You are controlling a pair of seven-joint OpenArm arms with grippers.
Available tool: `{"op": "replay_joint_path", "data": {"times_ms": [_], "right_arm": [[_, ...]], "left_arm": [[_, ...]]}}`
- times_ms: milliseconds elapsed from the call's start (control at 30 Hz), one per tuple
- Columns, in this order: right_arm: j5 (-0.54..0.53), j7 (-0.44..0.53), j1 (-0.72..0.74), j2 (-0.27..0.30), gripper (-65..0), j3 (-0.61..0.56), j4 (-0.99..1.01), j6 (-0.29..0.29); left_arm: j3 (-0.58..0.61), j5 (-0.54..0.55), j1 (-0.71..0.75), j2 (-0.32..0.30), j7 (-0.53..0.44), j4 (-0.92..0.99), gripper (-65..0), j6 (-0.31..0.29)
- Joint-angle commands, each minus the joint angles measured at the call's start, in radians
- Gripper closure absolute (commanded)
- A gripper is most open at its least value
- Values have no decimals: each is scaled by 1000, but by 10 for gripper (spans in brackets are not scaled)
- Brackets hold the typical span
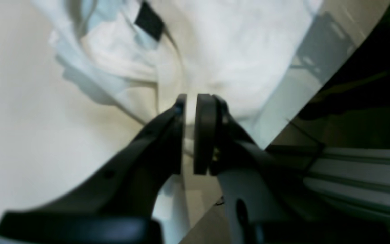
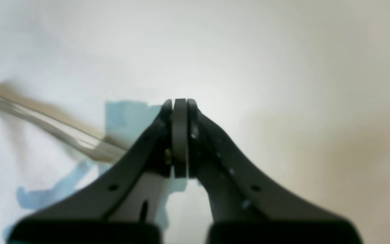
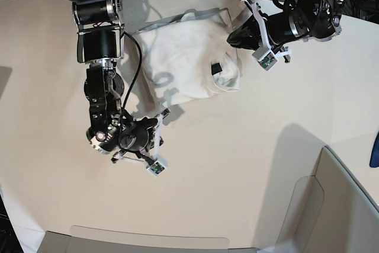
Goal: Layout the t-shirt on the table in an organized manner, then fold the t-shirt properly
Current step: 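Grasp the folded shirt's edges with both grippers and tuck them under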
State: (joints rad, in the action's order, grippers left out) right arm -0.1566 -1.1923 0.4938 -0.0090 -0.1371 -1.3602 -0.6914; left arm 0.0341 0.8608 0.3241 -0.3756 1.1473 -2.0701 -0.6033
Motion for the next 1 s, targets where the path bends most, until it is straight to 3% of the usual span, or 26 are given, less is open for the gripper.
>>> {"op": "replay_joint_path", "data": {"times_ms": [0, 167, 367, 667, 967], "right_arm": [[-2, 38, 38, -3, 0, -11, 12, -7], [-1, 127, 61, -3, 0, -69, 113, -7], [-1, 134, 65, -3, 0, -78, 124, -7], [-1, 133, 27, 5, 0, -78, 120, -7], [-1, 130, -19, 13, 0, -80, 115, -7]], "left_arm": [[19, 22, 0, -7, -17, -14, -43, -8], [172, 16, 0, -9, -16, -11, -45, -8], [327, 15, -26, -9, -16, 26, -45, -5], [341, 15, -118, -6, -30, 220, -45, -4], [344, 13, -118, -7, -26, 283, -45, -2]]}}
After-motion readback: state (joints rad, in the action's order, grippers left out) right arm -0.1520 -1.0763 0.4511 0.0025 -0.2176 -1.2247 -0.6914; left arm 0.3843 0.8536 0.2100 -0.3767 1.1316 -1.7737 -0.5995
